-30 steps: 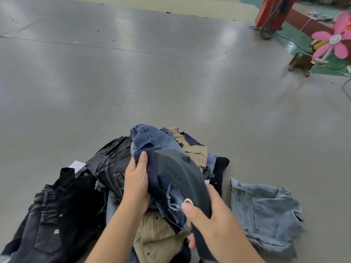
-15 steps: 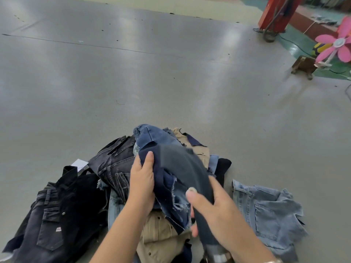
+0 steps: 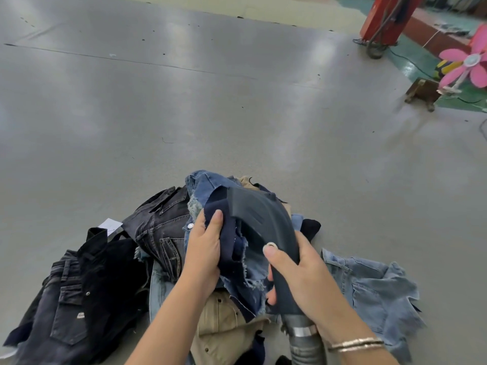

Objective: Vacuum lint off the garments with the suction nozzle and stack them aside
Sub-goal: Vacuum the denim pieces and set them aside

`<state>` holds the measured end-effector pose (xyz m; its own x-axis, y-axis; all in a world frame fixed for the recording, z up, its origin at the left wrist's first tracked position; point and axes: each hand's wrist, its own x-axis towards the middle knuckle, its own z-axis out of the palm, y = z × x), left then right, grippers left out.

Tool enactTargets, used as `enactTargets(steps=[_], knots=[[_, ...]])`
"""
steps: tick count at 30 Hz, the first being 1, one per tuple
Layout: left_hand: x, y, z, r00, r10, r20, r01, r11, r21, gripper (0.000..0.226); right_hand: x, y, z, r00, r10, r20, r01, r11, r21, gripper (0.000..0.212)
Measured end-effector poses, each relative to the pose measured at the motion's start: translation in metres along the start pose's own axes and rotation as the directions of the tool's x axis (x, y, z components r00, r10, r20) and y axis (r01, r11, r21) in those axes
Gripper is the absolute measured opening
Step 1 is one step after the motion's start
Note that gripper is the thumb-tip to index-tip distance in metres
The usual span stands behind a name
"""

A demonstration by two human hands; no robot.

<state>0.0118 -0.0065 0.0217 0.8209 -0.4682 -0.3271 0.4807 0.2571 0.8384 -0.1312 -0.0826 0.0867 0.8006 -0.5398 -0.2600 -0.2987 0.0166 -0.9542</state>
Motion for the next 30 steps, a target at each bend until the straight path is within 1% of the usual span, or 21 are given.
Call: enactTargets(steps=[2, 3, 5, 6, 7, 9, 11, 12, 14, 16, 20, 22, 25, 27, 30], knots=[[0.004, 0.003, -0.004, 0.999, -0.030, -0.014, 0.030, 0.998, -0.061, 0.016, -0.007, 0.002, 0.001, 0.999, 0.009, 0.044, -0.009, 1.000, 0.000, 0.008], [0.007, 0.005, -0.007, 0.999, -0.046, -0.021, 0.044, 0.995, -0.088, 0.014, -0.012, 0.005, 0.002, 0.997, 0.014, 0.076, -0.014, 1.000, -0.002, 0.010], [0.011, 0.009, -0.013, 0.998, -0.056, -0.038, 0.051, 0.992, -0.114, 0.014, -0.023, 0.011, 0.008, 0.993, 0.023, 0.116, -0.021, 1.000, -0.023, 0.020], [0.012, 0.010, -0.014, 0.998, -0.054, -0.042, 0.049, 0.992, -0.116, 0.018, -0.026, 0.013, 0.011, 0.992, 0.027, 0.119, -0.022, 0.999, -0.042, 0.025], [0.011, 0.010, -0.014, 0.998, -0.053, -0.041, 0.048, 0.992, -0.115, 0.022, -0.026, 0.013, 0.012, 0.993, 0.032, 0.118, -0.026, 0.999, -0.048, 0.026], [0.008, 0.009, -0.011, 0.998, -0.055, -0.021, 0.053, 0.993, -0.110, 0.024, -0.019, 0.008, 0.012, 0.994, 0.033, 0.104, -0.030, 0.999, -0.027, 0.018], [0.004, 0.004, -0.007, 0.998, -0.050, 0.040, 0.053, 0.995, -0.082, 0.021, -0.008, 0.002, 0.007, 0.999, 0.010, 0.054, -0.009, 1.000, -0.022, 0.010], [0.002, 0.001, -0.005, 0.996, -0.048, 0.069, 0.052, 0.997, -0.057, 0.020, -0.003, -0.001, 0.004, 1.000, 0.000, 0.030, 0.001, 1.000, -0.016, 0.010], [0.000, 0.000, -0.004, 0.996, -0.046, 0.082, 0.049, 0.998, -0.036, 0.019, 0.002, -0.005, 0.002, 1.000, -0.007, 0.010, 0.007, 1.000, 0.005, 0.007], [0.003, 0.003, -0.007, 0.997, -0.053, 0.058, 0.057, 0.996, -0.064, 0.019, -0.002, -0.003, 0.003, 0.999, -0.004, 0.050, 0.004, 1.000, -0.001, 0.006], [0.012, 0.013, -0.017, 0.994, -0.097, -0.040, 0.094, 0.994, -0.062, 0.020, -0.024, 0.006, 0.010, 0.986, 0.027, 0.164, -0.026, 1.000, -0.008, 0.017], [0.013, 0.015, -0.019, 0.994, -0.103, -0.045, 0.099, 0.992, -0.081, 0.017, -0.029, 0.007, 0.014, 0.983, 0.030, 0.179, -0.028, 1.000, -0.013, 0.021], [0.008, 0.014, -0.016, 0.995, -0.096, -0.027, 0.094, 0.993, -0.067, 0.019, -0.020, 0.006, 0.012, 0.989, 0.016, 0.146, -0.019, 1.000, 0.023, 0.015], [0.004, 0.010, -0.011, 0.996, -0.091, 0.013, 0.092, 0.995, -0.047, 0.022, -0.007, 0.005, 0.007, 0.997, -0.004, 0.078, 0.002, 1.000, 0.025, 0.008], [-0.003, 0.004, -0.002, 0.996, -0.085, 0.036, 0.083, 0.995, 0.063, 0.023, 0.014, 0.002, 0.001, 0.999, -0.004, -0.036, 0.005, 1.000, 0.027, 0.006]])
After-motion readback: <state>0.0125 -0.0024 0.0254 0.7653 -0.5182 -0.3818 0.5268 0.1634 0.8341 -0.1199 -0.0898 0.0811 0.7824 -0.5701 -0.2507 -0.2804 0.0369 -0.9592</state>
